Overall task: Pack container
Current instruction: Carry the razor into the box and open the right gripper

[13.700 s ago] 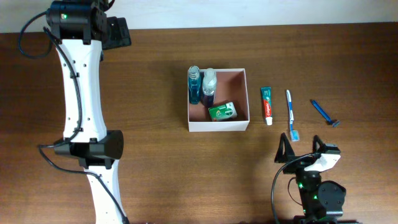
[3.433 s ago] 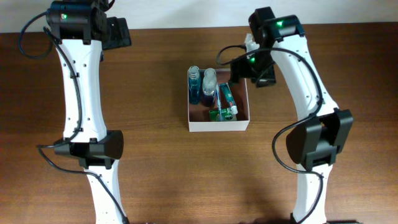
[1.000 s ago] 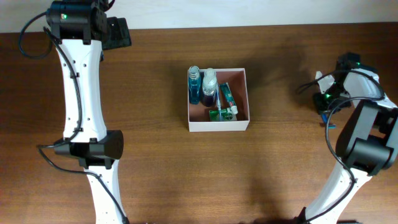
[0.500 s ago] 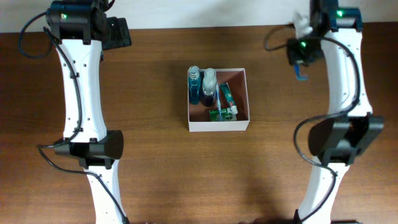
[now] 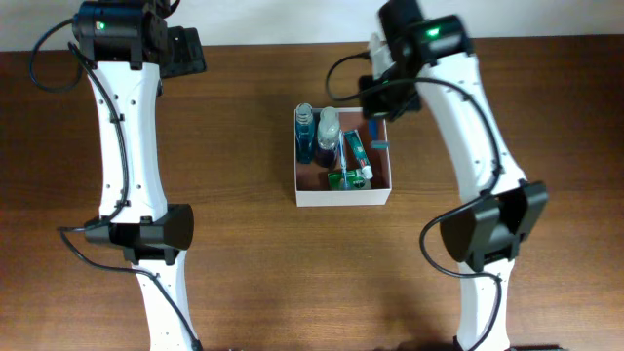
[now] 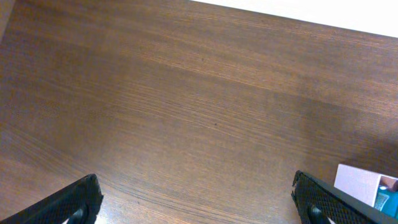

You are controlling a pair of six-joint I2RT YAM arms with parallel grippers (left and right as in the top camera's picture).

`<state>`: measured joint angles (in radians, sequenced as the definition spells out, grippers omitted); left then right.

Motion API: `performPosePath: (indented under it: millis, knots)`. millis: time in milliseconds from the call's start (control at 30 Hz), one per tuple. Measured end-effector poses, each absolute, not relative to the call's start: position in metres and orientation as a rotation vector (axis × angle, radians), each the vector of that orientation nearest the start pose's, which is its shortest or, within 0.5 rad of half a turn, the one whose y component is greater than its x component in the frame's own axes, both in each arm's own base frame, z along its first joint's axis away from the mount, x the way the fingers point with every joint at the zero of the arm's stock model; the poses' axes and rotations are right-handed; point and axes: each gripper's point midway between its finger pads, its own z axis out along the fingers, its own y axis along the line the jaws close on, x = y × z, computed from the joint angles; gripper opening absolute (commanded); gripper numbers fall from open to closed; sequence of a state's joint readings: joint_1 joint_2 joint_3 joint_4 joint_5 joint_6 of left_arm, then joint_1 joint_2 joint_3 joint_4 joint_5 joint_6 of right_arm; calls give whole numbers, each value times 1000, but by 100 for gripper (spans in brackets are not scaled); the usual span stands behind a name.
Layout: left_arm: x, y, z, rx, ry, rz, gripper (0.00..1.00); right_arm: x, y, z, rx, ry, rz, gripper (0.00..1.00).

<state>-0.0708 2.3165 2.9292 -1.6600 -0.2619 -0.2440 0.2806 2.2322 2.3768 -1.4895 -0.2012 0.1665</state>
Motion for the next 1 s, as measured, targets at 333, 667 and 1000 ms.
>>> performPosePath:
  millis: [333, 667, 1000]
  knots:
    - [487, 10, 289, -313, 2560, 227, 99, 426, 188, 101, 139, 3081, 371, 33]
    - [487, 10, 289, -313, 2560, 227, 99, 428, 158, 97, 319, 3103, 353, 51]
    - [487, 10, 289, -313, 2560, 227, 99, 413, 66, 145, 542, 3123, 341, 62]
